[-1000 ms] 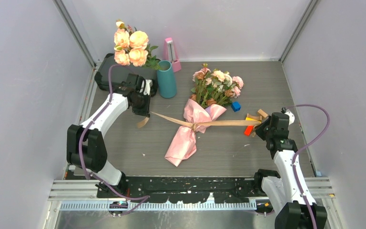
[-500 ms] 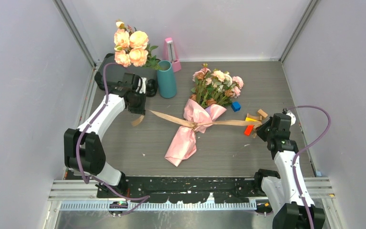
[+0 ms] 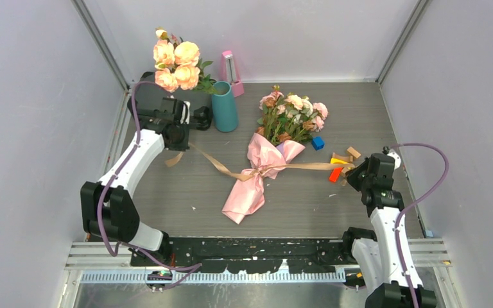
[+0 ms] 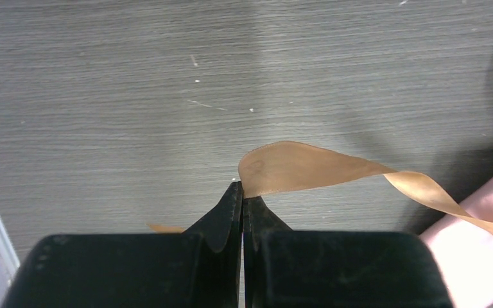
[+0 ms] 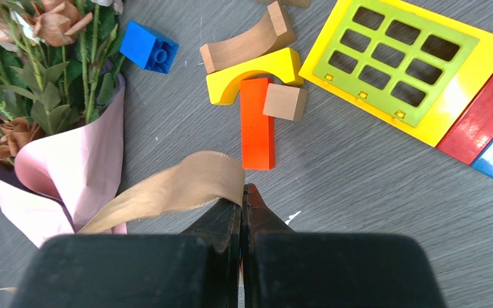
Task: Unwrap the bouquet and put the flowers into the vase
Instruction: Untie the ribbon from the wrapping paper.
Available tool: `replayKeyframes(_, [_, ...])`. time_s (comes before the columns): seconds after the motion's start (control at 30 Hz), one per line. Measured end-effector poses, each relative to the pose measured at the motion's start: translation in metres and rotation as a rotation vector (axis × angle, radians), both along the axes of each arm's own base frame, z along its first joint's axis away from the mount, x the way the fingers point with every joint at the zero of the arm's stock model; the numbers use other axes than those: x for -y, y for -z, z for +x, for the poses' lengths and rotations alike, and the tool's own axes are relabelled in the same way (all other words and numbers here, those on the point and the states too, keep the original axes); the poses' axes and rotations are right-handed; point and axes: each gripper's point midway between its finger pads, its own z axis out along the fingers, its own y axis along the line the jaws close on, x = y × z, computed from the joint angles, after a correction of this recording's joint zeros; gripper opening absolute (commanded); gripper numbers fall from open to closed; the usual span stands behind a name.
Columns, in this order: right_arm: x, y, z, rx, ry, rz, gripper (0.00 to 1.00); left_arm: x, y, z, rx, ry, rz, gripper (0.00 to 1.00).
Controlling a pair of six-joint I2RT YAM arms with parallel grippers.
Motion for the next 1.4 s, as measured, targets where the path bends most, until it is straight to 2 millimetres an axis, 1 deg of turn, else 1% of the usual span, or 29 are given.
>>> replayKeyframes(0.13, [0.002, -0.013, -0.004, 0.026, 0.009, -0.015, 0.00, -0.010, -0.002, -0.001, 0.015, -0.023, 0.042, 0.00])
replayKeyframes(0.27, [0.007, -0.026, -0.008, 0.058, 0.039, -0.039, 0.00, -0.011, -0.010, -0.003, 0.039, -0.027, 0.042, 0.00])
replayKeyframes(0.33, [0.010, -0.029, -0.011, 0.063, 0.056, -0.052, 0.00, -0.012, -0.015, -0.004, 0.054, -0.028, 0.039, 0.00])
replayKeyframes(0.5, [0.020, -0.026, -0.021, 0.040, 0.122, -0.076, 0.01, -0.017, -0.022, -0.008, 0.084, -0.045, 0.056, 0.00])
replayKeyframes(0.63, [0.027, -0.023, -0.025, 0.021, 0.175, -0.080, 0.05, -0.027, -0.029, -0.012, 0.115, -0.073, 0.089, 0.00])
replayKeyframes(0.7, [0.030, -0.023, -0.027, 0.019, 0.197, -0.083, 0.08, -0.032, -0.033, -0.014, 0.132, -0.091, 0.110, 0.00])
replayKeyframes(0.73, [0.031, -0.023, -0.028, 0.018, 0.209, -0.084, 0.14, -0.035, -0.035, -0.014, 0.139, -0.099, 0.120, 0.01])
replayKeyframes(0.77, [0.032, -0.023, -0.029, 0.016, 0.221, -0.082, 0.17, -0.037, -0.037, -0.014, 0.146, -0.106, 0.129, 0.05])
replayKeyframes(0.83, [0.034, -0.022, -0.031, 0.015, 0.240, -0.081, 0.38, -0.040, -0.038, -0.014, 0.151, -0.115, 0.143, 0.14])
replayKeyframes(0.87, [0.035, -0.022, -0.031, 0.016, 0.249, -0.079, 0.43, -0.041, -0.038, -0.014, 0.152, -0.117, 0.149, 0.21])
replayKeyframes(0.9, [0.035, -0.022, -0.032, 0.015, 0.256, -0.080, 0.55, -0.042, -0.038, -0.014, 0.152, -0.118, 0.153, 0.31])
replayKeyframes(0.93, [0.036, -0.022, -0.032, 0.017, 0.264, -0.076, 0.61, -0.043, -0.038, -0.014, 0.151, -0.116, 0.157, 0.39])
replayKeyframes(0.97, [0.036, -0.021, -0.032, 0.015, 0.268, -0.076, 0.70, -0.043, -0.038, -0.014, 0.152, -0.121, 0.158, 0.50])
replayKeyframes(1.0, [0.037, -0.020, -0.033, 0.013, 0.272, -0.076, 0.74, -0.044, -0.037, -0.014, 0.151, -0.121, 0.161, 0.59])
replayKeyframes(1.03, [0.037, -0.020, -0.033, 0.010, 0.271, -0.077, 0.78, -0.044, -0.037, -0.015, 0.150, -0.121, 0.163, 0.66])
replayKeyframes(1.1, [0.036, -0.019, -0.034, 0.007, 0.269, -0.078, 0.81, -0.044, -0.037, -0.015, 0.150, -0.119, 0.163, 0.76])
replayKeyframes(1.17, [0.036, -0.019, -0.034, 0.006, 0.264, -0.077, 0.82, -0.043, -0.037, -0.015, 0.149, -0.120, 0.160, 0.81])
replayKeyframes(1.23, [0.034, -0.019, -0.033, 0.006, 0.255, -0.074, 0.84, -0.042, -0.036, -0.015, 0.148, -0.120, 0.154, 0.83])
replayKeyframes(1.33, [0.027, -0.019, -0.031, 0.007, 0.205, -0.060, 0.84, -0.035, -0.035, -0.016, 0.146, -0.096, 0.146, 0.84])
replayKeyframes(1.4, [0.019, -0.017, -0.028, 0.003, 0.147, -0.043, 0.80, -0.024, -0.035, -0.017, 0.146, -0.062, 0.144, 0.85])
